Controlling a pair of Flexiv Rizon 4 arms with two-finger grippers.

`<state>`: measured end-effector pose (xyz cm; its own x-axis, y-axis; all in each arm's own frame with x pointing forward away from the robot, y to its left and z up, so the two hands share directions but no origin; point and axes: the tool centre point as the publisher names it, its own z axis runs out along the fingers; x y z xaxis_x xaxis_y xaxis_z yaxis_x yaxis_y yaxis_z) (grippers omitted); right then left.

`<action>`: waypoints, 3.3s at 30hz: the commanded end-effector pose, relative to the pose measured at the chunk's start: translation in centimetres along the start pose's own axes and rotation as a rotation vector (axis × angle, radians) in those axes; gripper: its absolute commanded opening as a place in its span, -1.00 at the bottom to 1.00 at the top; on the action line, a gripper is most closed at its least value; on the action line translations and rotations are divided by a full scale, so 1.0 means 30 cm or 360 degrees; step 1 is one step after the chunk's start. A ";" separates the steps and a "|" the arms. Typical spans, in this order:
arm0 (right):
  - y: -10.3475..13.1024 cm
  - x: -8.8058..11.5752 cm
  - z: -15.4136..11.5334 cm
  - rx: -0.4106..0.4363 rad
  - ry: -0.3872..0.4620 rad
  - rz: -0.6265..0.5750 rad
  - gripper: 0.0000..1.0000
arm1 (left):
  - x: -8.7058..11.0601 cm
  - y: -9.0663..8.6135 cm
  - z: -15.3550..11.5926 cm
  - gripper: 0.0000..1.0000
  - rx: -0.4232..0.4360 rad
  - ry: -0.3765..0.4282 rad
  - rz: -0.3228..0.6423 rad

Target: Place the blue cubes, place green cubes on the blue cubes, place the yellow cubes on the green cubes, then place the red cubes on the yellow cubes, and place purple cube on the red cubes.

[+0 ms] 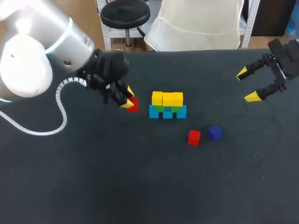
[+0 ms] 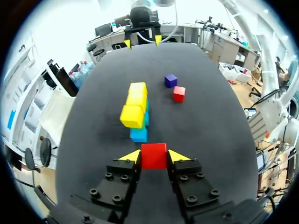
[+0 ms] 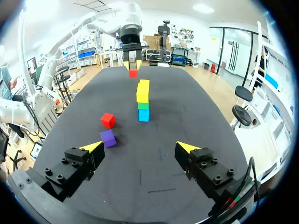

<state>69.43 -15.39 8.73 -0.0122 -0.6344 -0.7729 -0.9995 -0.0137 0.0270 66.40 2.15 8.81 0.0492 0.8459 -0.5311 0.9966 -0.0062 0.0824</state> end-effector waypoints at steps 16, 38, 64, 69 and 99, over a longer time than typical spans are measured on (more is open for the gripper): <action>-0.003 0.001 0.001 -0.0002 -0.0002 -0.0002 1.00 | -0.157 0.100 -0.036 -1.00 -0.0012 0.0026 0.0083; -0.003 0.001 0.001 -0.0002 -0.0002 -0.0002 1.00 | -0.263 0.153 0.124 -1.00 0.0039 -0.0044 0.0192; -0.003 0.001 0.001 -0.0002 -0.0002 -0.0002 1.00 | -0.253 0.128 0.129 -1.00 0.0041 -0.0022 0.0218; -0.003 0.001 0.001 -0.0002 -0.0002 -0.0002 1.00 | -0.253 0.126 0.129 -1.00 0.0043 -0.0018 0.0224; -0.003 0.001 0.001 -0.0002 -0.0002 -0.0002 1.00 | -0.248 0.134 0.146 -0.67 0.0055 -0.0009 0.0233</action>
<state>69.43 -15.39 8.73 -0.0121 -0.6344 -0.7729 -0.9995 -0.0138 0.0270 70.07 -6.41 9.43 0.1927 0.8309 -0.5220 0.9806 -0.1440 0.1327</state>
